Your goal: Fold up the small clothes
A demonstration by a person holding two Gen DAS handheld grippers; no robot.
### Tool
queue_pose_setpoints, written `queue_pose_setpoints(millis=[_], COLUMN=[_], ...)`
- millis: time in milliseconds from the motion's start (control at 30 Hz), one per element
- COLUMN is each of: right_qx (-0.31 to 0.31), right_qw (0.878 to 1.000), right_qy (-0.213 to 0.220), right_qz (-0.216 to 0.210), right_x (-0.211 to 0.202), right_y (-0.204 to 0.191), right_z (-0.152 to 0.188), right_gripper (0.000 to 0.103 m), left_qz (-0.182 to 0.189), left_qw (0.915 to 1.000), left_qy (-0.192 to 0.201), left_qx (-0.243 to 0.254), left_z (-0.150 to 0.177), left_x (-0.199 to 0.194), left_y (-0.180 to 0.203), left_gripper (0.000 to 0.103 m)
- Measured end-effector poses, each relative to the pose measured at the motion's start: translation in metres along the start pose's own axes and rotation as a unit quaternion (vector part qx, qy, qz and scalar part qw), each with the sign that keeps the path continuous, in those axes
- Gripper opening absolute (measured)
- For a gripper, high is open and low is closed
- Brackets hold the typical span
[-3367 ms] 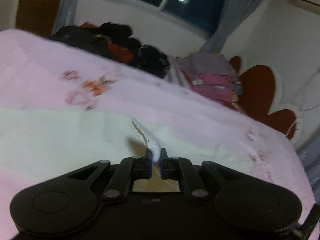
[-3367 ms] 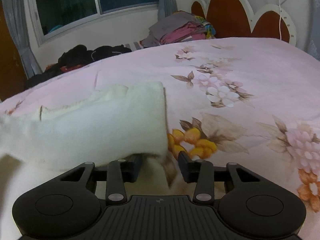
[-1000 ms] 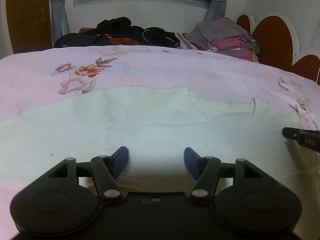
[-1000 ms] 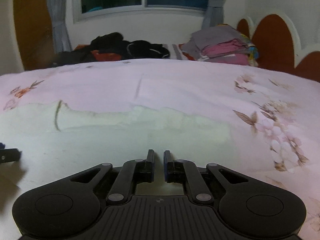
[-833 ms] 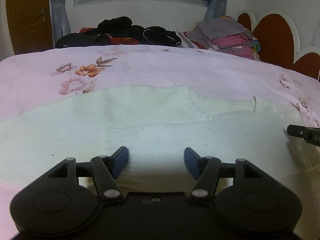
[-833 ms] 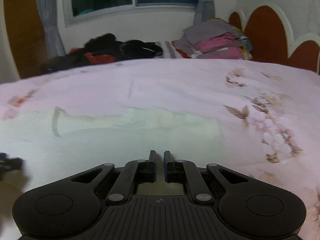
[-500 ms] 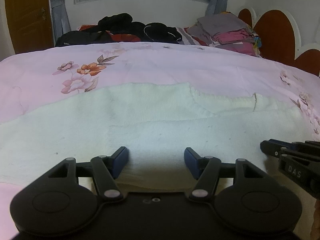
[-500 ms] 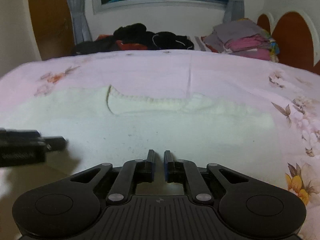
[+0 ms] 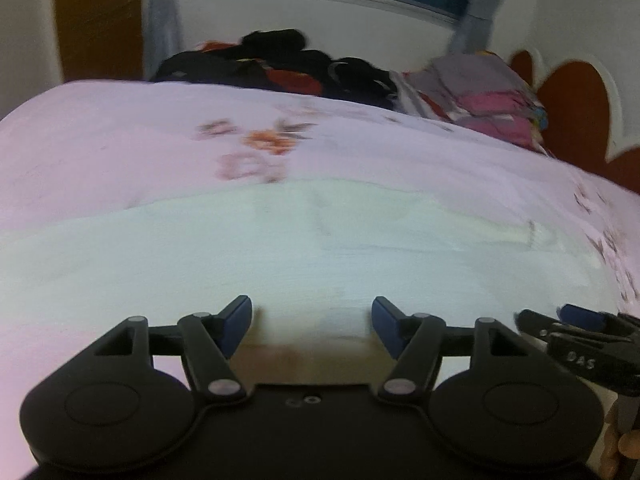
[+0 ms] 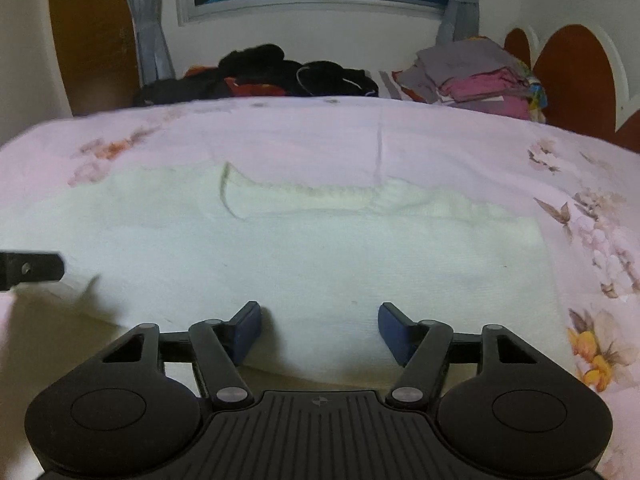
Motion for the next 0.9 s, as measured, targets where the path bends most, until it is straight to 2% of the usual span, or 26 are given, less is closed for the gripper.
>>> queue_pose_setpoints(millis=[233,367,500,667,700,733,900], right_qx=[-0.030,-0.031,-0.042,-0.056,-0.055,-0.052,-0.047], right_qw=[0.999,0.998,0.996,0.995,0.996,0.996,0.997], right_qy=[0.006,0.004,0.005,-0.002,-0.002,-0.004,-0.008], right_qz=[-0.036,-0.060,-0.078,-0.077,-0.076,-0.076,-0.065], right_x=[0.009,0.021,0.029,0.042,0.045,0.047,0.057], right_y=[-0.051,-0.077,-0.103,-0.118,-0.119,-0.119,-0.117], right_z=[-0.009,-0.017,-0.023,-0.023,-0.022,-0.022,-0.021], right_gripper=[0.065,0.065,0.065,0.064,0.060,0.049,0.047], left_qz=[-0.031,-0.052,-0.076,-0.098,-0.098,-0.095,-0.075], left_qw=[0.9976,0.9925,0.9823,0.9612,0.9582,0.9566,0.9506], left_qy=[-0.006,-0.017,-0.033,-0.052,-0.052,-0.049,-0.036], left_qx=[-0.061,-0.109,-0.168,-0.252,-0.264,-0.271,-0.299], left_z=[0.005,0.012,0.024,0.038,0.038,0.038,0.030], left_x=[-0.010,-0.009,-0.004,0.010,0.013,0.016,0.033], left_y=[-0.085,-0.140,-0.196,-0.255,-0.264,-0.269,-0.280], left_gripper=[0.065,0.064,0.061,0.052,0.052,0.052,0.052])
Point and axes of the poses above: each gripper's, at about its wrist camera, not at the fingertips, and x roughly the way its jaws point, y to its right, z to its underside, the point moved 1 cm from there along x, roughly the way its jaws point, and after that the axes turned 15 degrees about -z, right-handed, at the moved point
